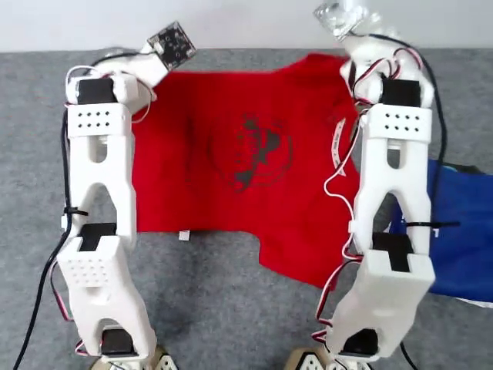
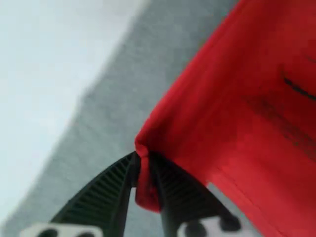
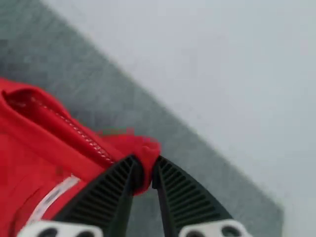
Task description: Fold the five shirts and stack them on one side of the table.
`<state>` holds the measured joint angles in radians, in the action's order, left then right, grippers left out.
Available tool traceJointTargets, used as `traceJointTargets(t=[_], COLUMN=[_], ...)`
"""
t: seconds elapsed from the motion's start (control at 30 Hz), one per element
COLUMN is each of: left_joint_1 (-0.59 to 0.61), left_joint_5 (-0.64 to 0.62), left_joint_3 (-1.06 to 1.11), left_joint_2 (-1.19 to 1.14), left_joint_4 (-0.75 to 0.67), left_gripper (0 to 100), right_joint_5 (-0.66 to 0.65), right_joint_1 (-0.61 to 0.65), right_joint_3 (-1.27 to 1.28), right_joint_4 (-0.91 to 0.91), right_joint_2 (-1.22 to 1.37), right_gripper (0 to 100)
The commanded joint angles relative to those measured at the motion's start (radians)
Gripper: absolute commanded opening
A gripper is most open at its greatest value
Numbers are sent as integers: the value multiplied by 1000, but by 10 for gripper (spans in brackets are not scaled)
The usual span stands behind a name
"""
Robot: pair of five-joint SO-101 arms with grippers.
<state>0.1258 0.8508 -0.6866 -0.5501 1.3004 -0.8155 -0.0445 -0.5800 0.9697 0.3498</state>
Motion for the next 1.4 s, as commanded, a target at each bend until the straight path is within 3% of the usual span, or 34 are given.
traceJointTargets(t=[0.0, 0.33, 0.53, 0.7, 1.03, 1.37], left_joint_1=[5, -43, -40, -38, -20, -18], left_joint_5=[8, 11, 12, 12, 6, -212], left_joint_3=[-39, -39, 30, 150, 223, 73], left_joint_2=[5, 5, 5, 5, 11, 15], left_joint_4=[121, 390, 434, 430, 347, 215], left_gripper=[5, 5, 5, 5, 5, 6], right_joint_5=[2, 0, -12, -28, -68, -64], right_joint_1=[-2, -7, -7, -39, 1, 4], right_joint_3=[-12, -12, -11, 80, 554, 717], right_joint_4=[186, 611, 820, 829, 819, 661], right_joint_2=[-130, -229, -237, -294, -545, -575], right_gripper=[11, 12, 12, 11, 11, 11])
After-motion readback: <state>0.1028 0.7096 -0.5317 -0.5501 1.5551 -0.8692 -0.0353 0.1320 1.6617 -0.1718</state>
